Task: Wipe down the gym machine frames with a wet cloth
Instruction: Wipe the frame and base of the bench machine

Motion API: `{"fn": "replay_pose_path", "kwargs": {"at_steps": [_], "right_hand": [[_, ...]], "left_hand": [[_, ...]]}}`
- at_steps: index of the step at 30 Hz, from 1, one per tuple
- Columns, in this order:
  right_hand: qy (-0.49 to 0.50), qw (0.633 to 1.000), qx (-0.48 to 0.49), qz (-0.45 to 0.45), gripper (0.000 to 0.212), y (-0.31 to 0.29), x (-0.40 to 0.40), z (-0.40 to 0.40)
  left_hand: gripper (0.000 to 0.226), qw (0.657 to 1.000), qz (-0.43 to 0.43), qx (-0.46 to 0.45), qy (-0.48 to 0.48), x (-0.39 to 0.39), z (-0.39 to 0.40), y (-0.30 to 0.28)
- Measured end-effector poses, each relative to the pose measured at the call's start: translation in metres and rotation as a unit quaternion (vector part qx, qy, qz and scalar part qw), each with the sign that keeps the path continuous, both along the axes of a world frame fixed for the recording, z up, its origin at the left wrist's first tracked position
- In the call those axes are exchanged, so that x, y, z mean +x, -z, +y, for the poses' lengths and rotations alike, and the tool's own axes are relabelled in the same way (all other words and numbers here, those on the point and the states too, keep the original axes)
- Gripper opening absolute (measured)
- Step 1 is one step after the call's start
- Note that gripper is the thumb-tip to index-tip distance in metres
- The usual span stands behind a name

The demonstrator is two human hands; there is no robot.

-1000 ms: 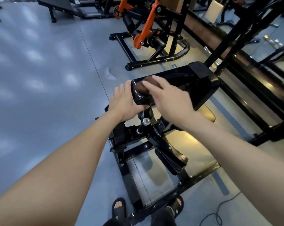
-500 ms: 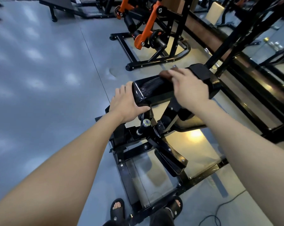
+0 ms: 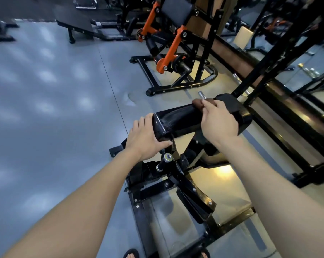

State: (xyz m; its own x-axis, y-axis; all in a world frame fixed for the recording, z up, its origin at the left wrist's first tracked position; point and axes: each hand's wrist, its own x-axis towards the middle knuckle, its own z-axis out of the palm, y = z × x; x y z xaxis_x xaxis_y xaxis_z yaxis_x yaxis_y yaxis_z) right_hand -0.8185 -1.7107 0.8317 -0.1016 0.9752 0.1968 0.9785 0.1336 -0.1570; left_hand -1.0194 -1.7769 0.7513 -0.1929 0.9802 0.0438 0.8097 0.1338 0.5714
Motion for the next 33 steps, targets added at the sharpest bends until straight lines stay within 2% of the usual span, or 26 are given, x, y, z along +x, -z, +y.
{"fn": "replay_pose_path", "kwargs": {"at_steps": [1,3,6,8,11,12,14,17,19,21,23,25,26,27,31,33], "right_hand": [[-0.014,1.000,0.002,0.000,0.043,0.000,-0.012,-0.009],[-0.117,0.993,-0.008,-0.022,0.041,0.005,-0.038,-0.035],[-0.233,0.969,-0.007,-0.080,0.051,0.012,-0.047,-0.046],[-0.195,0.978,0.009,-0.073,0.048,0.008,-0.027,-0.020],[-0.035,0.999,-0.019,-0.012,0.041,0.000,0.000,0.010],[-0.009,1.000,-0.020,0.000,0.041,0.000,-0.002,0.008],[-0.052,0.999,-0.014,-0.004,0.038,0.002,-0.019,-0.013],[-0.218,0.975,-0.031,-0.037,0.048,0.009,-0.032,-0.048],[-0.270,0.962,0.002,-0.047,0.048,0.008,-0.014,-0.039],[-0.230,0.972,0.022,-0.050,0.045,0.005,0.016,-0.011],[-0.116,0.993,0.006,-0.027,0.044,0.001,0.043,0.016],[-0.023,1.000,-0.010,-0.007,0.045,0.001,0.046,0.022],[-0.017,1.000,-0.010,-0.013,0.045,0.003,0.035,0.014],[-0.037,0.999,-0.006,-0.019,0.045,0.007,0.020,0.001],[-0.219,0.974,-0.006,-0.061,0.051,0.020,-0.006,-0.045],[-0.225,0.972,0.024,-0.067,0.050,0.018,0.017,-0.029]], "left_hand": [[0.105,1.000,0.000,0.003,-0.002,0.001,0.000,0.000],[0.102,1.000,-0.003,0.009,-0.005,0.000,0.001,0.001],[0.099,1.000,-0.015,0.022,-0.008,-0.001,0.002,0.004],[0.098,1.000,-0.011,0.028,-0.006,0.000,0.001,0.004],[0.101,1.000,-0.007,0.016,-0.006,0.001,0.001,0.002],[0.101,1.000,-0.005,0.012,-0.006,0.001,0.000,0.000],[0.100,1.000,-0.003,0.009,-0.006,0.001,0.000,-0.001],[0.097,1.000,-0.009,0.006,-0.007,0.002,0.000,-0.002],[0.100,1.000,-0.007,0.001,-0.008,0.002,0.001,-0.002],[0.103,1.000,-0.007,0.000,-0.008,0.001,0.002,0.000],[0.104,1.000,-0.012,0.002,-0.007,0.000,0.002,0.002],[0.105,1.000,-0.011,0.002,-0.006,0.000,0.002,0.003],[0.106,1.000,-0.010,0.002,-0.007,0.000,0.002,0.003],[0.106,1.000,-0.009,0.002,-0.009,0.000,0.002,0.003],[0.101,1.000,-0.014,0.004,-0.013,0.001,0.002,0.003],[0.101,1.000,-0.017,0.001,-0.011,0.001,0.002,0.002]]}}
